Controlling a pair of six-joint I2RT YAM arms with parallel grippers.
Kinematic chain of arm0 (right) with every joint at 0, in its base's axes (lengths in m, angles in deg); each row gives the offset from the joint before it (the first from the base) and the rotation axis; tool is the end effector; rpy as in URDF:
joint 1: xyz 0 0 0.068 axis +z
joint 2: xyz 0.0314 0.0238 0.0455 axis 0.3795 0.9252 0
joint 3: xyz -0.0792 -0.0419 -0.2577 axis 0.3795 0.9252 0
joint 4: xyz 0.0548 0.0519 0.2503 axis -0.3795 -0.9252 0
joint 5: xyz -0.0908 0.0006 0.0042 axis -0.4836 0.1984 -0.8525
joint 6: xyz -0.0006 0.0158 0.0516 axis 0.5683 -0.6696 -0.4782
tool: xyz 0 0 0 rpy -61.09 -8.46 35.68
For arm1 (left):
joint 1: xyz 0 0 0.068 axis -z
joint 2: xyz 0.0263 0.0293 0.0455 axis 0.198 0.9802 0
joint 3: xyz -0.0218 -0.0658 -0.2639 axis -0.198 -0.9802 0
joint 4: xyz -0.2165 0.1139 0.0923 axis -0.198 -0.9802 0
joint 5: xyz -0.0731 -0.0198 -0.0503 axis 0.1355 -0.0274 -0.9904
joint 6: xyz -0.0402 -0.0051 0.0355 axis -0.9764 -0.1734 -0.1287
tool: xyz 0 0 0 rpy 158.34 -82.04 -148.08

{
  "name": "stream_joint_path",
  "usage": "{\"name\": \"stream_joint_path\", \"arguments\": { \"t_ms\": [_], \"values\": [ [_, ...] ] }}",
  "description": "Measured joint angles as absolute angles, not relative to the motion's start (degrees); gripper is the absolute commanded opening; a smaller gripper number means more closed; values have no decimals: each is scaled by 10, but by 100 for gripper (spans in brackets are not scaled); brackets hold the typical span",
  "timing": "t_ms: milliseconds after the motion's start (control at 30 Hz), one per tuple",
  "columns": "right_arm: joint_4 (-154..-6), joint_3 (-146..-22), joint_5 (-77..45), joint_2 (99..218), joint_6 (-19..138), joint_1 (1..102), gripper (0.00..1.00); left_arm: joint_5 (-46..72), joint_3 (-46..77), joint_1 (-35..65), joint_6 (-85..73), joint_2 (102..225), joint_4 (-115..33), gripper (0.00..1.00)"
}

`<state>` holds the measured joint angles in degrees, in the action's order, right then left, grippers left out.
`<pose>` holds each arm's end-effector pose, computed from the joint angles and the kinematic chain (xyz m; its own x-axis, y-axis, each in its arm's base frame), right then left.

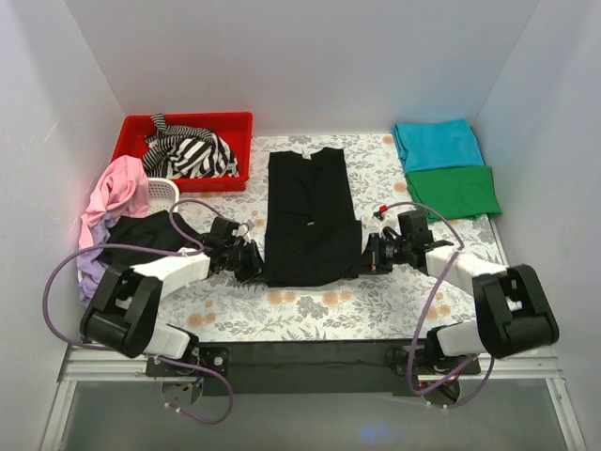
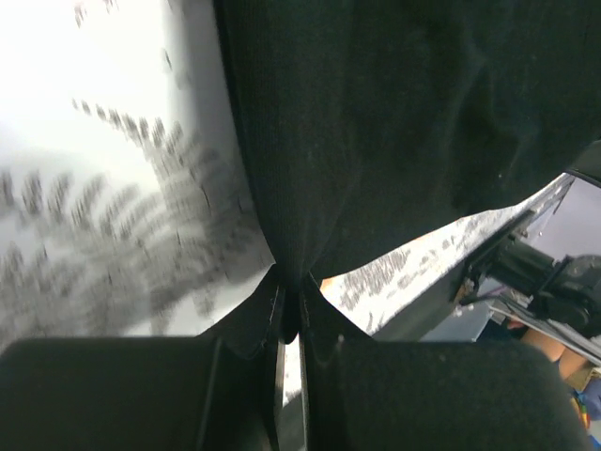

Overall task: Fold and stack the t-shirts
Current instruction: Fold the tshirt

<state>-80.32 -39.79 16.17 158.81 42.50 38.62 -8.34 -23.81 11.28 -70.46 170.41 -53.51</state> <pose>0.2316 0.0917 0.1474 -0.9257 0.0531 -0.3746 -0.2504 0.6563 0.7118 0.2164 -0.1096 0.1373 -0.7376 -0.6068 0.2962 -0.6409 0.4910 -0.5900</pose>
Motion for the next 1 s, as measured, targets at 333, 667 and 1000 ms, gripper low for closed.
{"name": "stream_joint_path", "arguments": {
  "t_ms": [333,667,1000],
  "values": [
    [-925,-327,127,1359,412,442,1,-78,-237,155,-720,1516,-699,0],
    [-1020,-371,87,1227,376,463,1,-34,-116,174,-750,1433,-832,0],
    [-1029,-594,13,1447,458,463,1,47,39,172,-710,1622,-806,0]
  ]
}}
